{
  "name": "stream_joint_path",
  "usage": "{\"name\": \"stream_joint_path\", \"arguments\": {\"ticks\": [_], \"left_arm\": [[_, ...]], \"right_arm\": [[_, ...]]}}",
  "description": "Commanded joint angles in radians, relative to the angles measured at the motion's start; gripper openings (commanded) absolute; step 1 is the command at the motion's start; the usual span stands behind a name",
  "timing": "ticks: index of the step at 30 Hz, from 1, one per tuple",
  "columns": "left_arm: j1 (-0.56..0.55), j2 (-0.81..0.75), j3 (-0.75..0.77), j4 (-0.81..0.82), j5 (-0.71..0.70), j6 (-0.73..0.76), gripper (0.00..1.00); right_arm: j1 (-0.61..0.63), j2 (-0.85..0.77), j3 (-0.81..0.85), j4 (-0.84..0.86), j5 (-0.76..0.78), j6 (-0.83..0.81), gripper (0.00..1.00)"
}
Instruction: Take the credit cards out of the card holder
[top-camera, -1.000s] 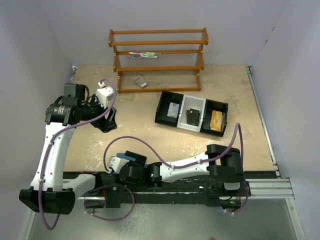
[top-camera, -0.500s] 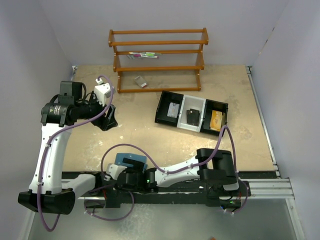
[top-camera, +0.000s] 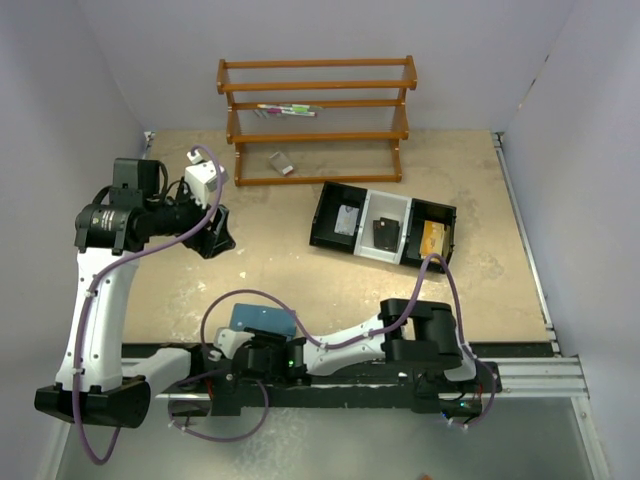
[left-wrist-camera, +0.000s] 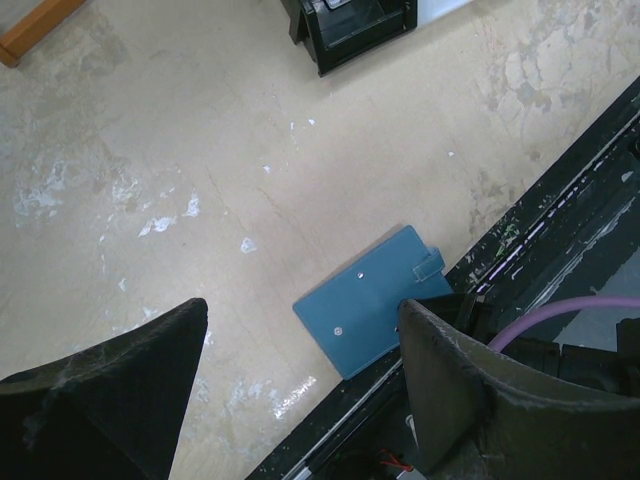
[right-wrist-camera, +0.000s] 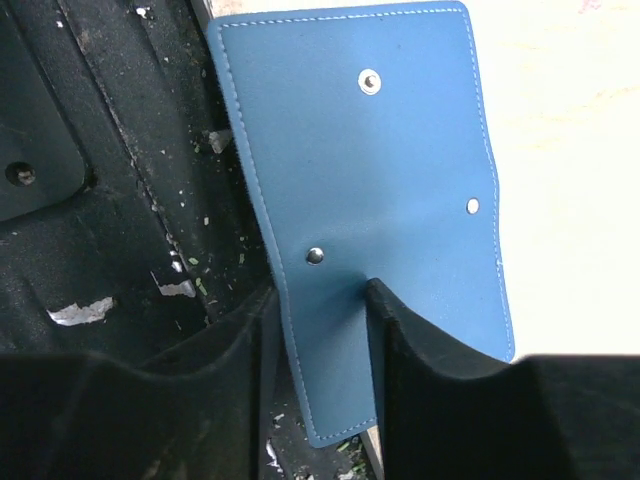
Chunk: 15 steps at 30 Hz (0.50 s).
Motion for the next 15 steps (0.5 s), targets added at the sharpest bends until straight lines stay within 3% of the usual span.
{"name": "stream_joint_path", "arguments": {"ticks": [1, 8, 15], "left_arm": [[0.006, -0.006, 0.038, -0.003, 0.034, -0.003, 0.8], [0.008, -0.024, 0.05, -0.014, 0.062, 0.018, 0.79], [0.007, -0.09, 0.032, -0.034, 0.119, 0.109, 0.8]], "right_arm": [[-0.001, -0.035, 0.012, -0.019, 0.045, 0.019, 0.32], [-0.002, -0.127, 0.021, -0.072, 0.062, 0.042, 0.02], [-0.067, -0.261, -0.01, -0.086, -0.055, 0.109, 0.0]]}}
